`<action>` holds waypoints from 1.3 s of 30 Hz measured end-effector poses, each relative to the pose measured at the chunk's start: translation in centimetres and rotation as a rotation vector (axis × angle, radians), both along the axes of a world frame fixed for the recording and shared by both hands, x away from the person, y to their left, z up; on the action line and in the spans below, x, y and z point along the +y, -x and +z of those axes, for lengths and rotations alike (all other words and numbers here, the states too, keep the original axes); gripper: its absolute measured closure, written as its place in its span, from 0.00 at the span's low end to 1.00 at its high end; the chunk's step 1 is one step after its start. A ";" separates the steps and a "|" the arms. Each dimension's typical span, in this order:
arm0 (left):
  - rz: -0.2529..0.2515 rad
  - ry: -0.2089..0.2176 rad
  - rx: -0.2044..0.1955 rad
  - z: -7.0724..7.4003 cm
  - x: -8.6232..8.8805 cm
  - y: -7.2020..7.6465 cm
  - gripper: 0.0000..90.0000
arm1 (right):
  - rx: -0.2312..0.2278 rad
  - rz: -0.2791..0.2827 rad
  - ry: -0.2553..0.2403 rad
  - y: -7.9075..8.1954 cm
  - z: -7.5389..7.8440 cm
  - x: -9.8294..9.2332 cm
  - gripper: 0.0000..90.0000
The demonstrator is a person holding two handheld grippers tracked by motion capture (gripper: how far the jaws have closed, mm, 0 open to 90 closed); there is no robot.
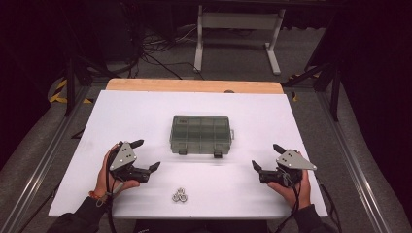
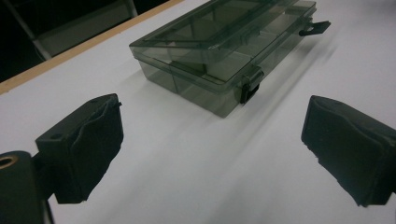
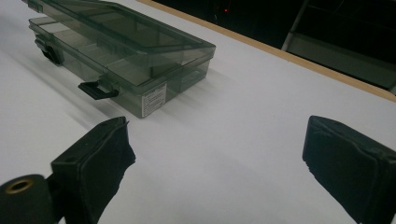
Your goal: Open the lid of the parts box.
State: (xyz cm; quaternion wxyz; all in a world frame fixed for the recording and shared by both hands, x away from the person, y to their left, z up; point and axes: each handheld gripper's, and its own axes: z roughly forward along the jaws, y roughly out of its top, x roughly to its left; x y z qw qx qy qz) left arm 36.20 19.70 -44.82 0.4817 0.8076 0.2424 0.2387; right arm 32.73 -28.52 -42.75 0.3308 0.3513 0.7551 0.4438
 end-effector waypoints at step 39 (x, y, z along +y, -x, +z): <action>-0.051 -0.163 0.161 -0.8 -5.6 -4.8 0.61 | 0.266 0.244 0.117 -6.6 -1.6 7.3 0.74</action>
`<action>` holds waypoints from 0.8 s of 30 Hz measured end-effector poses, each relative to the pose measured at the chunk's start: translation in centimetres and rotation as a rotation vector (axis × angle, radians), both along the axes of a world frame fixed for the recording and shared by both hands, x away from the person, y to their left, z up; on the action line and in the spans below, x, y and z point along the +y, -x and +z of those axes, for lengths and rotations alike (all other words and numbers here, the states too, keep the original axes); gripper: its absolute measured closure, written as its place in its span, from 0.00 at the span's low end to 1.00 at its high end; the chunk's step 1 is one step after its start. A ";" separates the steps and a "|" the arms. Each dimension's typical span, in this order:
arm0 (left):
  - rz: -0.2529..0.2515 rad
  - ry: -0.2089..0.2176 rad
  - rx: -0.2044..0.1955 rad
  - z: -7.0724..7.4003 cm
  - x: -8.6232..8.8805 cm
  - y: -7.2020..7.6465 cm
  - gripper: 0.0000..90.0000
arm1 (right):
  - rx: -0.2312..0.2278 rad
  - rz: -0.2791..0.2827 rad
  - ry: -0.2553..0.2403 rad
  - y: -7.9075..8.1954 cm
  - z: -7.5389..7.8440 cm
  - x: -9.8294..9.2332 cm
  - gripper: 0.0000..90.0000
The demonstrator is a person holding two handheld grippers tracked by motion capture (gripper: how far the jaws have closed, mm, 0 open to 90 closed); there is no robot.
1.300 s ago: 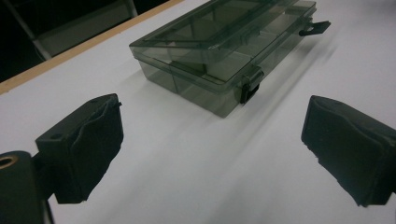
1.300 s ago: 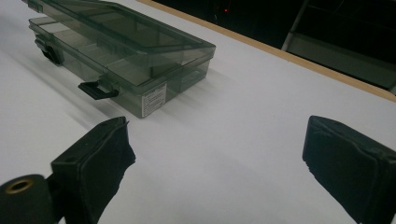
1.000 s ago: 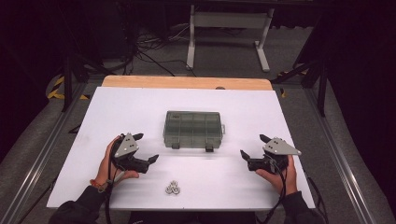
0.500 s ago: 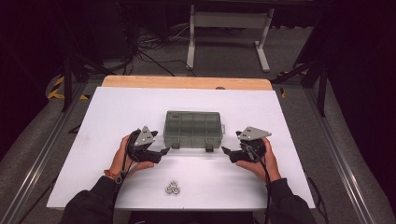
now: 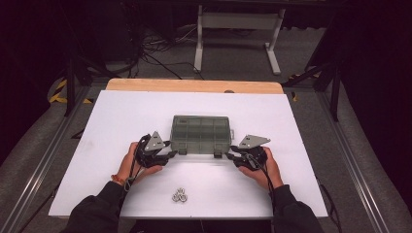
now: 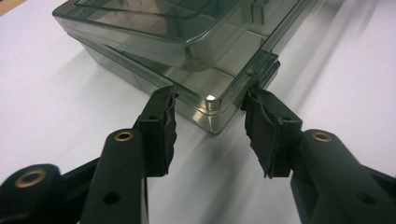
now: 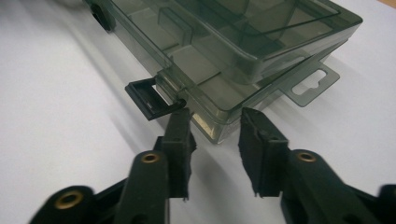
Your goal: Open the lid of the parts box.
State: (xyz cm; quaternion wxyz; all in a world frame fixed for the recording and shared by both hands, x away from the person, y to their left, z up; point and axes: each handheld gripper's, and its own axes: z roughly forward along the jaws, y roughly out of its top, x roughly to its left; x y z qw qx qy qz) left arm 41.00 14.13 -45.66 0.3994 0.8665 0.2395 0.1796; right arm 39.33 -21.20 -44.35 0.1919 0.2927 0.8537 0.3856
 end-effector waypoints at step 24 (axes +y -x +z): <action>-0.024 0.015 0.004 0.6 1.1 0.3 0.89 | -0.075 -0.026 -0.015 0.7 0.8 -0.7 0.98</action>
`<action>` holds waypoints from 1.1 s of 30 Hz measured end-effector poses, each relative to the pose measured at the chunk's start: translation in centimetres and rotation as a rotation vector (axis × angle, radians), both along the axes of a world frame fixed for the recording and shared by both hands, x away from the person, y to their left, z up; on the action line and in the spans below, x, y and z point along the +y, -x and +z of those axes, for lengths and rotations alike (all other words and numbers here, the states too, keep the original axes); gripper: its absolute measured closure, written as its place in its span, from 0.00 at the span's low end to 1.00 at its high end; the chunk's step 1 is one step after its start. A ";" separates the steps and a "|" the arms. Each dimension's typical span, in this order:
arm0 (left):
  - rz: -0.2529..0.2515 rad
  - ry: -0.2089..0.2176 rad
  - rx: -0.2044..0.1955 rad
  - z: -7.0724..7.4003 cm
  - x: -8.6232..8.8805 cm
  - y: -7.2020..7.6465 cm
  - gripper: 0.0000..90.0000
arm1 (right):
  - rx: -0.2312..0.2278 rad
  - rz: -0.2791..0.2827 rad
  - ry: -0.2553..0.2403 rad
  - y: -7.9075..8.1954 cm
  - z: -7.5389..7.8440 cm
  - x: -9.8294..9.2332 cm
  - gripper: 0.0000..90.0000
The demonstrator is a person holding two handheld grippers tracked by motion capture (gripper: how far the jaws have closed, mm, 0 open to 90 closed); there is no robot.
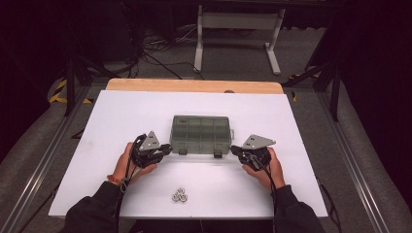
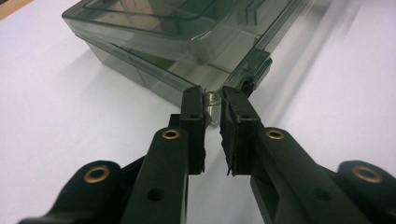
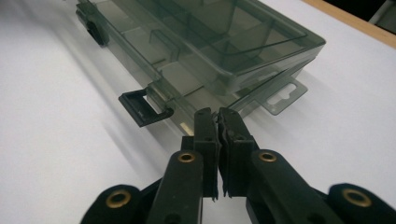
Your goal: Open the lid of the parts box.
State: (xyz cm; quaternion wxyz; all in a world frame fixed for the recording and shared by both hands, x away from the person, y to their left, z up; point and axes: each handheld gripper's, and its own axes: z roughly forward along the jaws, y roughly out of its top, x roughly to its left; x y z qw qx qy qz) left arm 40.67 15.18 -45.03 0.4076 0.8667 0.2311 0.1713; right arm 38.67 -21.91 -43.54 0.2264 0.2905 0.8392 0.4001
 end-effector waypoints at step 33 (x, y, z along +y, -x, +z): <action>0.082 0.028 -0.106 0.8 -0.2 -0.4 0.83 | -0.132 -0.082 -0.033 0.2 0.8 0.3 0.89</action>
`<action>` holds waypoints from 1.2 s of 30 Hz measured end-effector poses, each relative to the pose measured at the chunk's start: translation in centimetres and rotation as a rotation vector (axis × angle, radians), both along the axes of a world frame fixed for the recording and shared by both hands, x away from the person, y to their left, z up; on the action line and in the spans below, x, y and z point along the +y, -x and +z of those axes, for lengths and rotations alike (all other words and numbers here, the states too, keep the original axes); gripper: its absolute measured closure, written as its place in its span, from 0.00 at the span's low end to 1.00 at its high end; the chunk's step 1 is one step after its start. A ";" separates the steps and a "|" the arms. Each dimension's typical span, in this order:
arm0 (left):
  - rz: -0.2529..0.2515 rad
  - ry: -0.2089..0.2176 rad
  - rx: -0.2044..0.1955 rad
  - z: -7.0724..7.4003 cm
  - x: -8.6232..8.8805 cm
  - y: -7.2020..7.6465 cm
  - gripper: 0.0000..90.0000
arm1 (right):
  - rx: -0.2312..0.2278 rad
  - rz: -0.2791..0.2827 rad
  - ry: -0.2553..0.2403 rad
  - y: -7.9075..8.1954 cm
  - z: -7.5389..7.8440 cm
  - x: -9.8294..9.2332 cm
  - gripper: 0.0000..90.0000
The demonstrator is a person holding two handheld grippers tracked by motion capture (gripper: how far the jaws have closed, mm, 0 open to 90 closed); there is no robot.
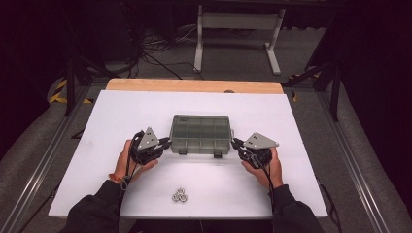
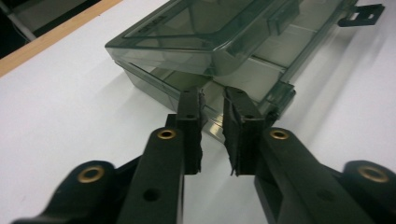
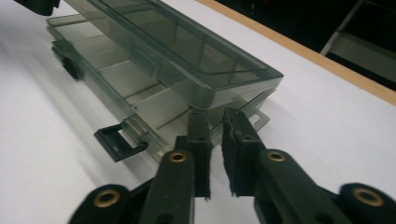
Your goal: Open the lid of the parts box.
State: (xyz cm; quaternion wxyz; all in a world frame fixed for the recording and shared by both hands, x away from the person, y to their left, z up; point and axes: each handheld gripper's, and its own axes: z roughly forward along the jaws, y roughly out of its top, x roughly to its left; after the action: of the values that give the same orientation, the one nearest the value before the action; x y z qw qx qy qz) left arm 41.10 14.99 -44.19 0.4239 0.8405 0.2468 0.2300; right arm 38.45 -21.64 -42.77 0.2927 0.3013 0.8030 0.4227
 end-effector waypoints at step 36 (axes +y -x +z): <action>0.054 0.042 -0.129 3.6 -0.6 -3.3 0.69 | -0.092 -0.025 -0.016 -2.5 3.6 0.3 0.80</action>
State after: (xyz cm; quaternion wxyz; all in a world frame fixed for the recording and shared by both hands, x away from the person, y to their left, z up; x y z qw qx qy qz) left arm 44.36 14.39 -40.56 0.4500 0.8080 0.2463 0.2899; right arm 40.98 -21.32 -39.20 0.3320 0.2937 0.7815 0.4390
